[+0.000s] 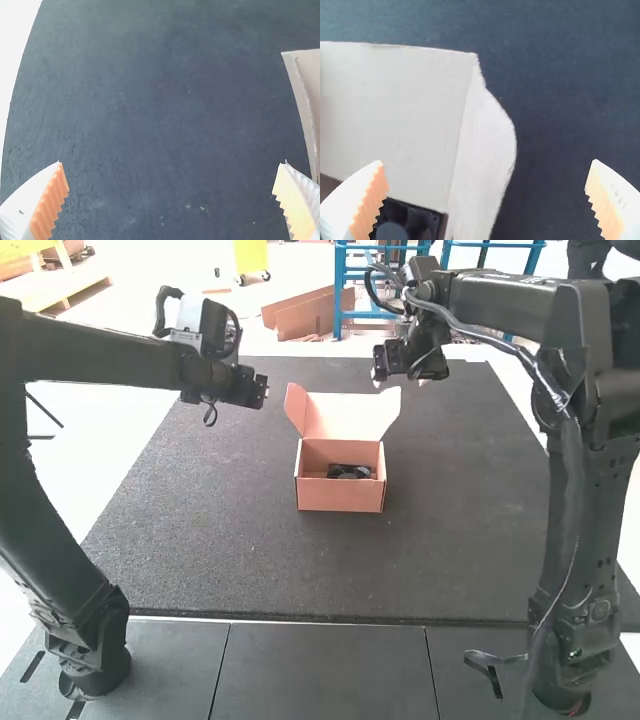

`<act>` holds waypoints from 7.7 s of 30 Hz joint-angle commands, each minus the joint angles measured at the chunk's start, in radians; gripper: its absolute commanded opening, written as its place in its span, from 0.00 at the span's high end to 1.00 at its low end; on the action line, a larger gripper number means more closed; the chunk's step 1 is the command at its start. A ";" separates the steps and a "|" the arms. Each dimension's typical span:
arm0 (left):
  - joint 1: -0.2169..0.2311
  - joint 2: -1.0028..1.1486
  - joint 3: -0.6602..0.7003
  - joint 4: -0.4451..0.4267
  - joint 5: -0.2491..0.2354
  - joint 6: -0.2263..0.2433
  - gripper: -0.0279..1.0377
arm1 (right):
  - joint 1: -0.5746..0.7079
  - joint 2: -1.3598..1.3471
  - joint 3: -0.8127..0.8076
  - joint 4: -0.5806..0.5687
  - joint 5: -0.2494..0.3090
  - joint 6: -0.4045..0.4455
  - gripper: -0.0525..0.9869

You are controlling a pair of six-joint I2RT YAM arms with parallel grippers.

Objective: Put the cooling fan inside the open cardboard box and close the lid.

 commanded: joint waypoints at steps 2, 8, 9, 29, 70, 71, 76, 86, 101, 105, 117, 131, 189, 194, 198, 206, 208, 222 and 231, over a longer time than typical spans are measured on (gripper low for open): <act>-0.008 0.084 0.095 0.021 -0.038 0.003 0.06 | -0.057 -0.020 -0.029 0.085 0.007 -0.032 0.08; -0.003 0.213 0.215 0.024 -0.052 0.005 0.06 | -0.106 0.007 -0.022 0.128 -0.211 0.033 0.08; -0.003 0.231 0.236 0.017 -0.052 0.005 0.06 | -0.114 0.010 -0.018 0.127 -0.268 0.060 0.08; -0.008 0.339 0.324 0.004 -0.048 0.003 0.06 | -0.160 0.182 0.151 0.019 -0.368 0.077 0.24; -0.046 0.397 0.339 0.046 -0.008 0.012 0.06 | -0.131 0.176 0.179 -0.077 -0.380 0.099 0.96; -0.045 0.403 0.347 0.046 -0.009 0.012 0.06 | -0.128 0.176 0.179 -0.079 -0.380 0.099 0.96; -0.045 0.414 0.380 0.047 -0.009 0.015 0.06 | -0.115 0.171 0.180 -0.077 -0.391 0.099 0.96; -0.046 0.397 0.425 -0.026 0.011 -0.008 0.06 | -0.103 0.131 0.179 -0.087 -0.408 0.099 0.97; -0.058 0.311 0.403 -0.080 0.064 -0.026 0.06 | -0.060 0.067 0.175 -0.196 -0.418 0.091 0.97; -0.072 0.277 0.386 -0.083 0.071 -0.028 0.06 | -0.053 0.042 0.152 -0.196 -0.408 0.094 0.97; -0.117 0.178 0.270 -0.085 0.069 -0.037 0.06 | -0.043 -0.077 -0.019 -0.137 -0.402 0.094 0.97; -0.100 0.040 0.113 0.087 -0.167 -0.054 0.06 | -0.005 -0.142 -0.136 -0.079 -0.402 0.096 0.97; -0.152 0.072 -0.055 0.142 0.052 -0.052 0.06 | 0.044 -0.287 -0.384 0.050 -0.398 0.097 0.97; -0.152 0.058 -0.071 0.133 0.064 -0.054 0.06 | 0.052 -0.304 -0.435 0.064 -0.395 0.097 0.97; -0.152 0.041 -0.097 0.130 0.064 -0.057 0.06 | 0.066 -0.324 -0.481 0.079 -0.394 0.102 0.97; -0.152 -0.002 -0.150 0.124 0.069 -0.061 0.06 | 0.087 -0.335 -0.549 0.091 -0.388 0.102 0.97; -0.152 -0.016 -0.163 0.118 0.069 -0.061 0.06 | 0.093 -0.335 -0.564 0.093 -0.374 0.099 0.97; -0.124 -0.154 -0.192 0.018 0.049 -0.029 0.06 | 0.102 -0.335 -0.581 0.094 -0.267 0.082 0.48; -0.101 -0.117 -0.046 0.035 0.003 -0.015 0.06 | 0.066 -0.439 -0.490 0.058 -0.362 0.088 0.07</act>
